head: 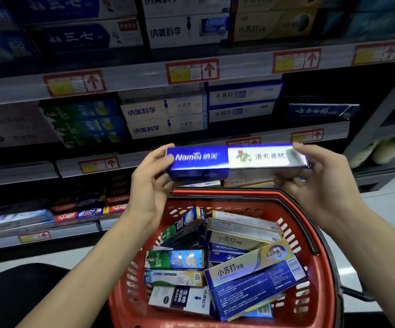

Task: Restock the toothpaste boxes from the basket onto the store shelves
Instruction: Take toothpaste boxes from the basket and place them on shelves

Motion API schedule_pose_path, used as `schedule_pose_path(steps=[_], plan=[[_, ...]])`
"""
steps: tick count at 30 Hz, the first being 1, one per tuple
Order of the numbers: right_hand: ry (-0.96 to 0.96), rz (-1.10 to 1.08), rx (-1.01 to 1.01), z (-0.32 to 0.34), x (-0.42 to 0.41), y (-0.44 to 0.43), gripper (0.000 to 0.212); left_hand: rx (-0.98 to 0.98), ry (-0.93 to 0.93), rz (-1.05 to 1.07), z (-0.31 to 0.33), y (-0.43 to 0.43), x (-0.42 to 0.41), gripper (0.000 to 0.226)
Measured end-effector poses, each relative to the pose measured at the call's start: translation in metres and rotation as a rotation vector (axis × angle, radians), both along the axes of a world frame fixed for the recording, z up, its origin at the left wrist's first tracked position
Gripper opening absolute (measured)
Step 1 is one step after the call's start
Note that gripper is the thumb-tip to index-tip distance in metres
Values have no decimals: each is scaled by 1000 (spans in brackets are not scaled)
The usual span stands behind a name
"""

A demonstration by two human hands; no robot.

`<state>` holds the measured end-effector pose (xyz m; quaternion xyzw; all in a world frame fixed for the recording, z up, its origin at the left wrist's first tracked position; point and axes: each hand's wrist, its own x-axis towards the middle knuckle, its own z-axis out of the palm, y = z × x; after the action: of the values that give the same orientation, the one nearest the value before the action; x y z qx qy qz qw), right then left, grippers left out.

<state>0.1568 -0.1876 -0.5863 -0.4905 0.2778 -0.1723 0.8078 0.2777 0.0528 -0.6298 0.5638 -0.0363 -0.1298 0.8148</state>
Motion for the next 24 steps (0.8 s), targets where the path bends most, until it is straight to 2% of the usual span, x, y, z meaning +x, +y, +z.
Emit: schedule_pose_path(steps=[1,2,8,10,13,21,24], plan=[[-2,-4,-17,0,1,0,30,4,46,17,-1,-2,-1,16],[-3,-5,-27,-1,2,0,29,11,91,34,-1,-4,-1,12],[30,13,-46,-2,4,4,41,83,237,62,-5,-6,-4,40],[56,14,-29,-3,5,4,41,90,267,72,-4,-7,-5,52],[85,17,-10,-5,6,3,37,89,305,94,-1,-9,-4,57],[86,-13,-11,-5,8,-2,27,78,260,53,5,-11,-7,67],[72,-53,0,-4,9,-6,29,30,148,42,10,-11,-7,46]])
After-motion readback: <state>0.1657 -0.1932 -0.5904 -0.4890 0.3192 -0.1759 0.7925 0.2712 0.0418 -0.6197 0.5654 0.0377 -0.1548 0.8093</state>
